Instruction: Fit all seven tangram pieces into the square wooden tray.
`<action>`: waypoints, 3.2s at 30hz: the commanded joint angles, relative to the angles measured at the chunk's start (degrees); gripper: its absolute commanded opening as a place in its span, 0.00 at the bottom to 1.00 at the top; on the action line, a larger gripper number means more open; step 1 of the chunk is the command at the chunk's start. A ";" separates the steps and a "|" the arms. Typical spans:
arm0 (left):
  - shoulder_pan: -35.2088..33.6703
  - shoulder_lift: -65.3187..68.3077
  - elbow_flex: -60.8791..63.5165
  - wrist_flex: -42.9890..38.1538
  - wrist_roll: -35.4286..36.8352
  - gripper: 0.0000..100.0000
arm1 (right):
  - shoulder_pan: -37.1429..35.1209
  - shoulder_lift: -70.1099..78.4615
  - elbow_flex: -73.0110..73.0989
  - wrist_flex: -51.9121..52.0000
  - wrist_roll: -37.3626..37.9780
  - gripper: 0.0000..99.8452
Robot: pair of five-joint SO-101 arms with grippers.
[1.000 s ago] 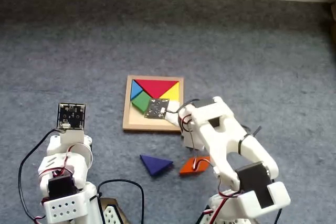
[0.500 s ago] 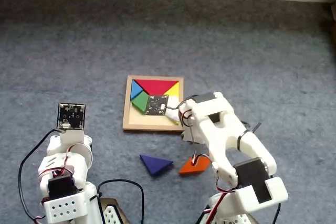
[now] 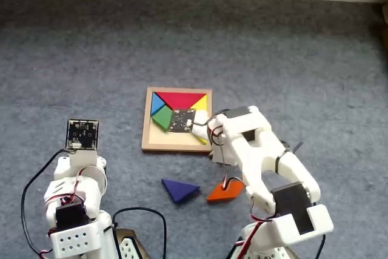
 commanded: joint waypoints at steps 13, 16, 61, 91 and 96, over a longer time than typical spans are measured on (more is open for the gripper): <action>0.92 -1.54 1.10 -0.88 -0.70 0.01 | 0.13 -14.29 -0.22 0.31 0.26 0.20; 0.92 -1.54 1.10 -0.88 -0.70 0.01 | -0.75 -14.29 2.07 0.31 0.26 0.20; 0.92 -1.54 1.10 -0.88 -0.70 0.01 | -0.40 12.62 -17.10 11.65 0.53 0.32; 0.92 -1.54 1.10 -0.88 -0.70 0.01 | -3.03 -2.77 -8.13 14.90 -0.18 0.14; 0.92 -1.54 1.10 -0.88 -0.70 0.01 | -3.56 -3.21 -5.49 14.81 -9.93 0.14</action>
